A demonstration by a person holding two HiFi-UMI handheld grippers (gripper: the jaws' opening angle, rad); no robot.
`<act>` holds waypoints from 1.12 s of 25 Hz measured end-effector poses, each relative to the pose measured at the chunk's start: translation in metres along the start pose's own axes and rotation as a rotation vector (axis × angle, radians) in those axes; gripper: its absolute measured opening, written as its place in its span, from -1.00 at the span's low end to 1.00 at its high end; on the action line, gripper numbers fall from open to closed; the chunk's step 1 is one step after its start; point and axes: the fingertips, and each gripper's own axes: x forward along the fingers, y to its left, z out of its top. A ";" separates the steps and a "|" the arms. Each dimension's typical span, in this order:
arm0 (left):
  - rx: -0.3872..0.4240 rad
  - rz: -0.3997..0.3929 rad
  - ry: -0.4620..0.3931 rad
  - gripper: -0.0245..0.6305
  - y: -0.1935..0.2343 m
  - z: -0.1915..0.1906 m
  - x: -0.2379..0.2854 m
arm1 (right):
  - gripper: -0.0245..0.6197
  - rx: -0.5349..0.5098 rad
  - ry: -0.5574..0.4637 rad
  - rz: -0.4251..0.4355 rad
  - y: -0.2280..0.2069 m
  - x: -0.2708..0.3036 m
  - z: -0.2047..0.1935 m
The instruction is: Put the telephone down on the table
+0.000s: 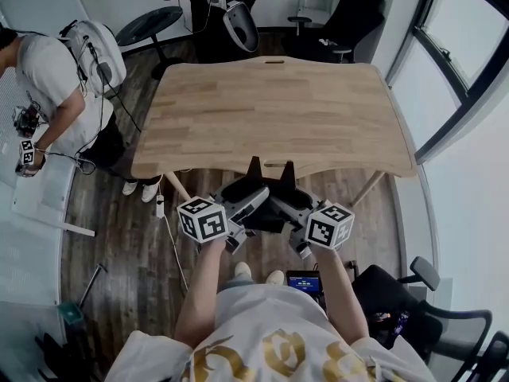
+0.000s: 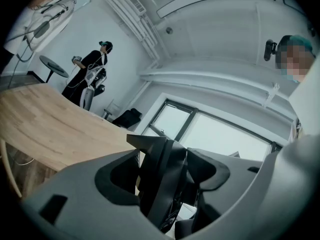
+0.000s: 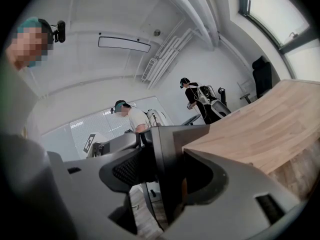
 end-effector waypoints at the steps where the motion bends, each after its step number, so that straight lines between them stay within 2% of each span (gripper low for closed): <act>1: 0.001 -0.002 0.003 -0.09 -0.001 -0.001 0.001 | -0.20 0.001 -0.001 0.000 0.000 -0.001 0.000; 17: 0.005 -0.035 0.023 -0.09 0.005 -0.002 0.043 | -0.20 0.006 -0.008 -0.022 -0.038 -0.012 0.015; 23: 0.001 -0.032 0.029 -0.09 0.027 0.008 0.063 | -0.20 0.020 0.005 -0.021 -0.063 0.005 0.025; 28: -0.022 -0.023 0.032 -0.09 0.064 0.026 0.084 | -0.20 0.028 0.025 -0.020 -0.093 0.037 0.040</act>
